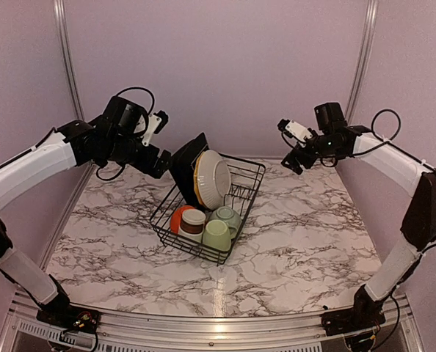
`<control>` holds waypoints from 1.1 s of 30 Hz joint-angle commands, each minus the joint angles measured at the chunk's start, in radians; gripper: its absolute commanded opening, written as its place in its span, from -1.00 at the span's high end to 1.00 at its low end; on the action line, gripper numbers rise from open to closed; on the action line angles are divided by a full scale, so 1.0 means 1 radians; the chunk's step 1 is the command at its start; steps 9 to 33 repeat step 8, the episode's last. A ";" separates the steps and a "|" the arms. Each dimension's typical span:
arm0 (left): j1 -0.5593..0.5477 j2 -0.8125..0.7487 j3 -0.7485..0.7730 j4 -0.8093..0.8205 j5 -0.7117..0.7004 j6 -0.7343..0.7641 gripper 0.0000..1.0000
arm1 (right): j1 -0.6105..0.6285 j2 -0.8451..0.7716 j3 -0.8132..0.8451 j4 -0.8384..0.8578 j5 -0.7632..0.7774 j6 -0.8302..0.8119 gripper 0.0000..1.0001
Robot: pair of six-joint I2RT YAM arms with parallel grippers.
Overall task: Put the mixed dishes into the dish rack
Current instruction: Reset both arms
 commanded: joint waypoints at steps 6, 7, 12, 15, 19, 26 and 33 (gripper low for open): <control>0.203 -0.144 -0.337 0.384 -0.304 -0.087 -0.98 | -0.218 -0.188 -0.137 0.347 0.063 0.341 -0.97; 0.212 -0.157 -0.364 0.411 -0.307 -0.089 -0.98 | -0.219 -0.211 -0.156 0.362 0.071 0.345 -0.97; 0.217 -0.169 -0.386 0.435 -0.312 -0.099 -0.98 | -0.218 -0.230 -0.172 0.377 0.071 0.345 -0.97; 0.217 -0.169 -0.386 0.435 -0.312 -0.099 -0.98 | -0.218 -0.230 -0.172 0.377 0.071 0.345 -0.97; 0.217 -0.169 -0.386 0.435 -0.312 -0.099 -0.98 | -0.218 -0.230 -0.172 0.377 0.071 0.345 -0.97; 0.217 -0.169 -0.386 0.435 -0.312 -0.099 -0.98 | -0.218 -0.230 -0.172 0.377 0.071 0.345 -0.97; 0.217 -0.169 -0.386 0.435 -0.312 -0.099 -0.98 | -0.218 -0.230 -0.172 0.377 0.071 0.345 -0.97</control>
